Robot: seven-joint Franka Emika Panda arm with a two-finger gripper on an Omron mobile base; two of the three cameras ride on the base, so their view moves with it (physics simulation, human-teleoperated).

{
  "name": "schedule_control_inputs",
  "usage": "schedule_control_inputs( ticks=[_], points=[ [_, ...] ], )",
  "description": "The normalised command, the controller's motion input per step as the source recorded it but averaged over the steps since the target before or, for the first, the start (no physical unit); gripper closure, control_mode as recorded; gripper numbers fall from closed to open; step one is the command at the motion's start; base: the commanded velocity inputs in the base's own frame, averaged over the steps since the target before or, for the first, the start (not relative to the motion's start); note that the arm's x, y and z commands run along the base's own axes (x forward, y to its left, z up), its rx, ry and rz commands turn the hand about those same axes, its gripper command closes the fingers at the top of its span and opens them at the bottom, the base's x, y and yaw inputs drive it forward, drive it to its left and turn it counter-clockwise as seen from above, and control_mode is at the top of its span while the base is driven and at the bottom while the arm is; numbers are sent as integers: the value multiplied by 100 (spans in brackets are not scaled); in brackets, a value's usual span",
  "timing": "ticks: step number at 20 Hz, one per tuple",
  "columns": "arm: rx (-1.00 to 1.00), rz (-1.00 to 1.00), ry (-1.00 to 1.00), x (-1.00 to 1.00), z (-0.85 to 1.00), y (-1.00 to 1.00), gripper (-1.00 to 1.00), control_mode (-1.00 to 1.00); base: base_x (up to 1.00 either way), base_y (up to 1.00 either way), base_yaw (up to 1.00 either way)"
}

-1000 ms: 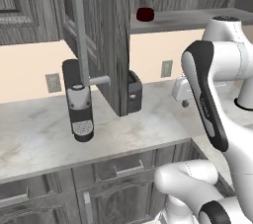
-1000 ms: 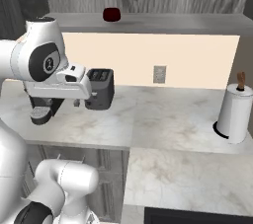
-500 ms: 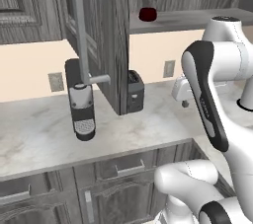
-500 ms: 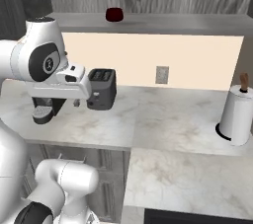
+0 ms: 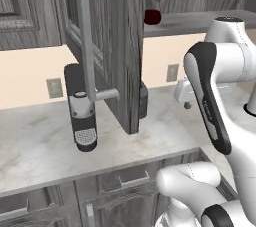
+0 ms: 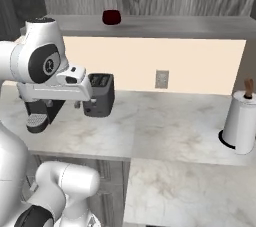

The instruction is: There is a tray on the dining counter. Grab the cup, mug, and pitcher and place them on the tray. The pitcher may be placed next to the tray if it cannot fit the tray.

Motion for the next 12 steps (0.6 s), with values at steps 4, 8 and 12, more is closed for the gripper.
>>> schedule_control_inputs(
  ticks=[4, 8, 12],
  points=[
    [0, 0, 0, 0, 0, 0, -100, 100, 76, 0, 0],
    [0, 0, 0, 0, 0, 0, -100, 100, 68, -1, 0],
    [0, 0, 0, 0, 0, 0, -100, 100, 23, -1, 2]
  ],
)
